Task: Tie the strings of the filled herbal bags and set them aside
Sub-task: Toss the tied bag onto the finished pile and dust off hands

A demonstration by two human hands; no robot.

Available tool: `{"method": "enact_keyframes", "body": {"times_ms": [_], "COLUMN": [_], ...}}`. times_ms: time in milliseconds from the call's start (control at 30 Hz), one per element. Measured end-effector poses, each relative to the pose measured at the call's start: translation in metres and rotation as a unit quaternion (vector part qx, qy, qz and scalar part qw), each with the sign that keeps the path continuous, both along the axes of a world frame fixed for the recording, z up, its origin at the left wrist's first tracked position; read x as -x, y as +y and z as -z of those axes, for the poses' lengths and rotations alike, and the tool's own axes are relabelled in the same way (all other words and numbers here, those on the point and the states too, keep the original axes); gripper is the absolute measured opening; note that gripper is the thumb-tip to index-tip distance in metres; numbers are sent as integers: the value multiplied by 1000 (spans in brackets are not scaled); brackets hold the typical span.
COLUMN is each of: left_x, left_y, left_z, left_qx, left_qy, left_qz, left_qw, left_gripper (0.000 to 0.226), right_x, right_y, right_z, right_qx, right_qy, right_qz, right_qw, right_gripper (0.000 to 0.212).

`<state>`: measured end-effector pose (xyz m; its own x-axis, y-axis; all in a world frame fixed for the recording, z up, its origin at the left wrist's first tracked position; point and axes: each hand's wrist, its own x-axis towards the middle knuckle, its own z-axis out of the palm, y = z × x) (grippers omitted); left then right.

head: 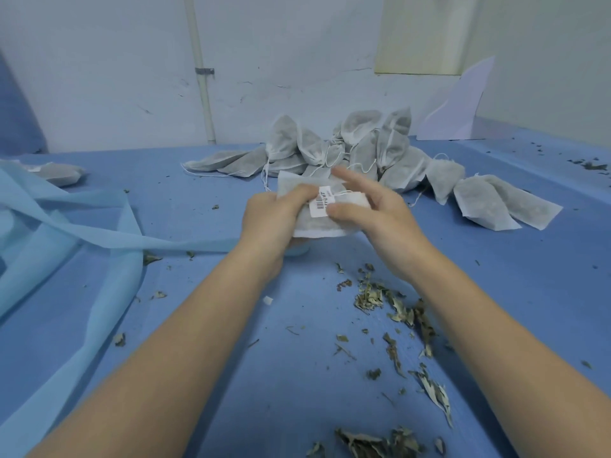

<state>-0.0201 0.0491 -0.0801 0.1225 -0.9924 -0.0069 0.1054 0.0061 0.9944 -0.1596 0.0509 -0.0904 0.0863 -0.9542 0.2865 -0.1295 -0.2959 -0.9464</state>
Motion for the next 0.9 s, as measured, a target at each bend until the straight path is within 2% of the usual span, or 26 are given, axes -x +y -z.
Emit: {"method": "enact_keyframes", "body": {"times_ms": [33,100,267,300,400,433,467,533,567,600,800,900], "left_x": [-1,-5,-18,-22,-32,-34,-35,-39,-41,-43,-32,-3], "left_y": [1,4,15,18,25,26,26,23,21,20,19,13], "left_z": [-1,-2,-10,-12,-14,-13,-11,-9,-11,-13,-15,-12], "left_qx": [-1,-2,-6,-2,-19,-24,-24,-17,-15,-12,7,6], "left_qy": [10,27,62,79,131,128,109,60,46,36,-58,-110], "left_qz": [-26,-62,-68,-64,-55,-61,-71,-98,-110,-119,-71,-27], "left_qw": [1000,998,996,995,990,990,991,993,993,992,996,994], "left_gripper": [16,13,11,15,32,36,38,41,43,43,43,24], "right_x": [-3,-12,-39,-46,-75,-89,-105,-137,-148,-155,-124,-90], "right_y": [2,8,14,12,1,-3,-6,-5,-4,-4,-11,-12], "right_z": [1,2,-3,-7,-25,-35,-43,-58,-61,-63,-55,-48], "right_qx": [-11,-41,-98,-102,-68,-49,-35,-35,-36,-34,-47,-64], "right_qy": [-12,-58,-230,-263,-339,-353,-346,-203,-126,-89,-89,-151], "right_qz": [22,62,20,34,158,153,92,-83,-134,-155,-84,-34], "right_qw": [1000,996,968,959,925,922,933,975,982,983,991,986], "right_gripper": [51,56,34,31,19,18,17,50,63,67,54,25]}}
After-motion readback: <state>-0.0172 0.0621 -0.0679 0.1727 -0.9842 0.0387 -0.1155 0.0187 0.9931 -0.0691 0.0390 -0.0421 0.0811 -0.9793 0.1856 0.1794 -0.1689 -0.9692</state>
